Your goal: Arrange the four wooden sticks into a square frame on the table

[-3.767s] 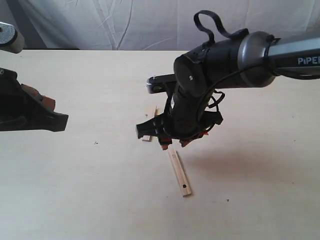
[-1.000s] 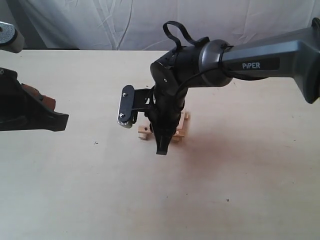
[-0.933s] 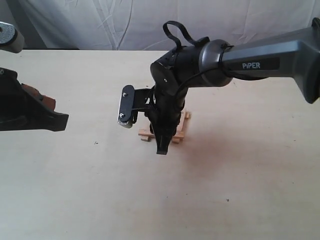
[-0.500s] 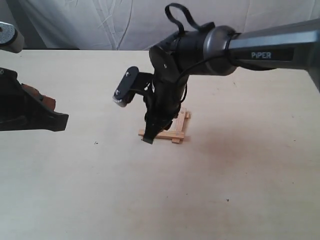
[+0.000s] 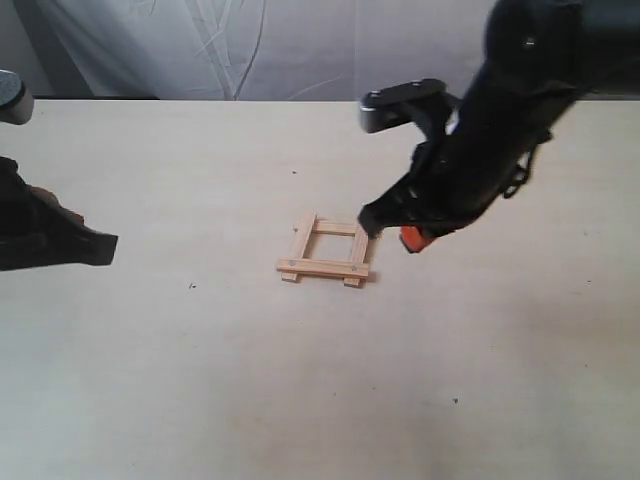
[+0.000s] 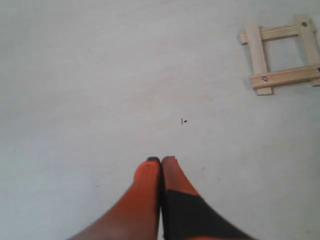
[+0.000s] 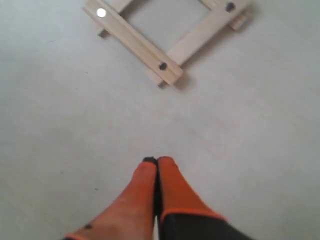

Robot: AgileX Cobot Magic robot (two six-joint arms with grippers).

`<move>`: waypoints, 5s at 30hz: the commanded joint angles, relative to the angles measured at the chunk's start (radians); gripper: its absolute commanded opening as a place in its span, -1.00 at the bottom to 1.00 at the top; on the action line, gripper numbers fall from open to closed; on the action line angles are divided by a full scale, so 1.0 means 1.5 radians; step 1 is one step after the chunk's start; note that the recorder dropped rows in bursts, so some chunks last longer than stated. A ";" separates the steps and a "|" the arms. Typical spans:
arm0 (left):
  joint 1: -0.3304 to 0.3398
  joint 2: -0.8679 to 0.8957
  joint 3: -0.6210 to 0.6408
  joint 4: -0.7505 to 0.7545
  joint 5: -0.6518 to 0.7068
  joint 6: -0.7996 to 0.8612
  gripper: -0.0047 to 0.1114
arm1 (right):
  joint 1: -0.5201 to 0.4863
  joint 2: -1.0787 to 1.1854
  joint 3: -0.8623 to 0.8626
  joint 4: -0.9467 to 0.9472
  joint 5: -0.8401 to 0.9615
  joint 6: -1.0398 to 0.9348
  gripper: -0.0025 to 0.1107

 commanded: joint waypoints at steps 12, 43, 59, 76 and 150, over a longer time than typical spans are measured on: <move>0.083 -0.192 0.084 -0.248 -0.003 0.174 -0.92 | -0.086 -0.629 0.336 -0.056 -0.227 0.027 -0.96; 0.083 -0.411 0.151 -0.199 -0.124 0.175 -0.92 | -0.091 -0.880 0.460 -0.052 -0.297 0.027 -0.96; 0.083 -0.411 0.151 -0.199 -0.124 0.175 -0.92 | -0.253 -1.057 0.574 -0.124 -0.313 0.081 -0.96; 0.083 -0.411 0.151 -0.199 -0.124 0.175 -0.92 | -0.253 -1.122 0.775 -0.122 -0.332 0.097 -0.96; 0.274 -0.687 0.457 -0.199 -0.202 0.258 -0.92 | -0.315 -1.122 0.776 -0.106 -0.340 0.098 -0.96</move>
